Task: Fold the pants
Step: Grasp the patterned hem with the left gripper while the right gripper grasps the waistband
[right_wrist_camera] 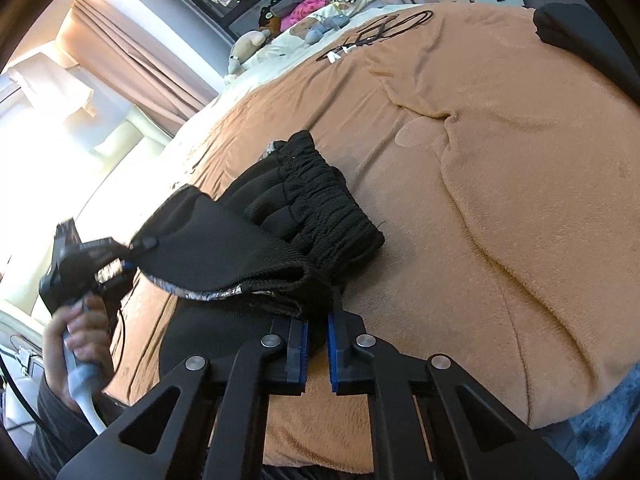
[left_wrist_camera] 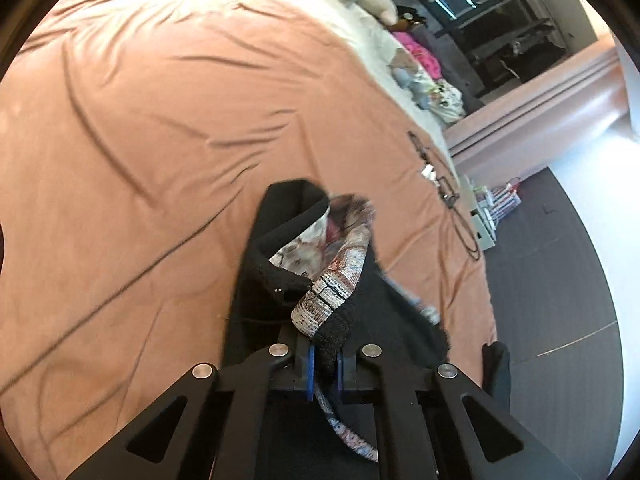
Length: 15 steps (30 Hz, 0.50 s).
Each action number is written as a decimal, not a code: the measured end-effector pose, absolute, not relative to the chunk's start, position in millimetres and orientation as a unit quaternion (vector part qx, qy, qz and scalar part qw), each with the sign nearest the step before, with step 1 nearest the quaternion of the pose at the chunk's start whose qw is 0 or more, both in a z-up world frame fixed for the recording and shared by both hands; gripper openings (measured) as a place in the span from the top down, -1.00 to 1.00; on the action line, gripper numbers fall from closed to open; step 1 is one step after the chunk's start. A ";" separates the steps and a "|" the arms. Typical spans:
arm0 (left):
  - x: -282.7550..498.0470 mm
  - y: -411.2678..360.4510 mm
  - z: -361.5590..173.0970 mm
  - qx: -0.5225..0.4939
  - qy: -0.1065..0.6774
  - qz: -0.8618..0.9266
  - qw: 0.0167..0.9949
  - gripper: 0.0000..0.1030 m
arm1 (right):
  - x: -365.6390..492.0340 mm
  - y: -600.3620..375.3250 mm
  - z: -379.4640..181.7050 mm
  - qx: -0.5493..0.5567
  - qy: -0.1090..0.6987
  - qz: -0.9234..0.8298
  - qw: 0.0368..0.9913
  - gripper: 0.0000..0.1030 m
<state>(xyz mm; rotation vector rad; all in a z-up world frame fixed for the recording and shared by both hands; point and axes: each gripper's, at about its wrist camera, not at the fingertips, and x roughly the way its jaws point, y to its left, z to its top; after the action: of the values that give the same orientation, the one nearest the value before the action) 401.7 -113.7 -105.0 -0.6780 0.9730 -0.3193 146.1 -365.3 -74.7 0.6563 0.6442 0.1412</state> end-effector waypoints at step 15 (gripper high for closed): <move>452.6 -184.2 -57.5 -0.255 0.452 -0.209 0.829 0.87 | 130.7 -365.3 -74.3 0.343 0.313 0.079 0.882 0.95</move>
<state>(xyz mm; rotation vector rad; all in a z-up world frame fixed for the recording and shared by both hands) 452.6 -184.2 -57.5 -0.5404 0.9604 -0.4427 130.7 -365.3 -74.3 0.7142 0.6512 0.1646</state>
